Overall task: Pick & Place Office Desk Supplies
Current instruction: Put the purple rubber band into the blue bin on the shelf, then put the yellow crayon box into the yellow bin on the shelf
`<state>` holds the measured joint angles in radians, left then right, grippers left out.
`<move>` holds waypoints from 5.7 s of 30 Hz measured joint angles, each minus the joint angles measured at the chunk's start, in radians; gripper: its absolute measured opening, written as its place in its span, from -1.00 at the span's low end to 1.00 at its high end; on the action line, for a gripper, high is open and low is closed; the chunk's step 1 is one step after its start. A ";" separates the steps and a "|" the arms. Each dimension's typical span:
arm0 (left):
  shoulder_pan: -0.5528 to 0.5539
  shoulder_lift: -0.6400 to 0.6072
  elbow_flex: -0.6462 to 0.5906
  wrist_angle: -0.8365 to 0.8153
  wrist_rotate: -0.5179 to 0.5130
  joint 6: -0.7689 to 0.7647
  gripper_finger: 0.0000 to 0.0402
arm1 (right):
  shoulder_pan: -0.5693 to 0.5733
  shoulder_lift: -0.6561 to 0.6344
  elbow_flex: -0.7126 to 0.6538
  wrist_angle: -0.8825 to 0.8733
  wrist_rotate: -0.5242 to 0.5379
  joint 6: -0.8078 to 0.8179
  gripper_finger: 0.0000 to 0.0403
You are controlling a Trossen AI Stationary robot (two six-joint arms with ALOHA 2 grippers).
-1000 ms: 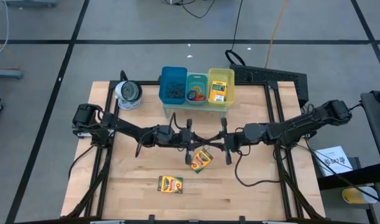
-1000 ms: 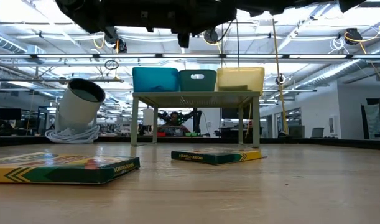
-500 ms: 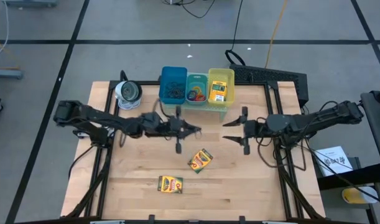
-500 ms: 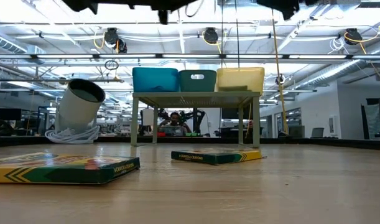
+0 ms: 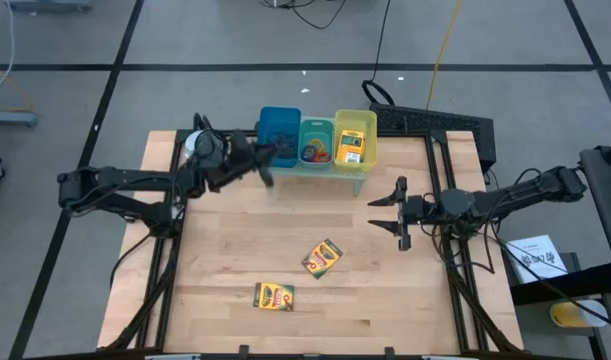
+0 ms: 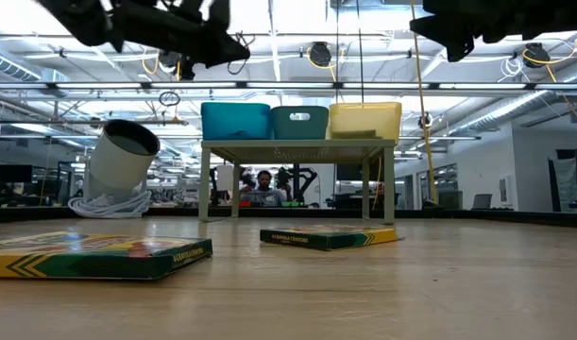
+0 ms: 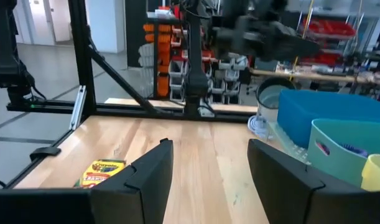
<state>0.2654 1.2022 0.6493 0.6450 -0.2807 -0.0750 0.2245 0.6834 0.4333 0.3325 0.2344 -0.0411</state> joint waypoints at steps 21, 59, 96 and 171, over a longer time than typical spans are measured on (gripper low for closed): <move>0.128 0.188 0.194 -0.281 -0.103 -0.202 -0.72 | 0.000 0.000 -0.014 0.033 0.000 -0.027 -0.03; -0.218 -0.051 0.103 -0.617 0.599 -0.166 0.20 | -0.001 0.069 -0.012 0.027 -0.003 0.021 -0.03; -0.517 0.740 0.150 -0.080 0.517 -0.660 0.21 | -0.003 0.886 -0.008 0.259 -0.188 0.265 0.10; -0.441 0.779 0.239 -0.133 0.583 -0.427 0.21 | -0.071 0.661 0.054 0.129 -0.205 -0.064 -1.00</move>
<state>-0.1761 1.9812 0.8883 0.5121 0.3019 -0.5022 0.1539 1.3445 0.4870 0.4616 0.0293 -0.1051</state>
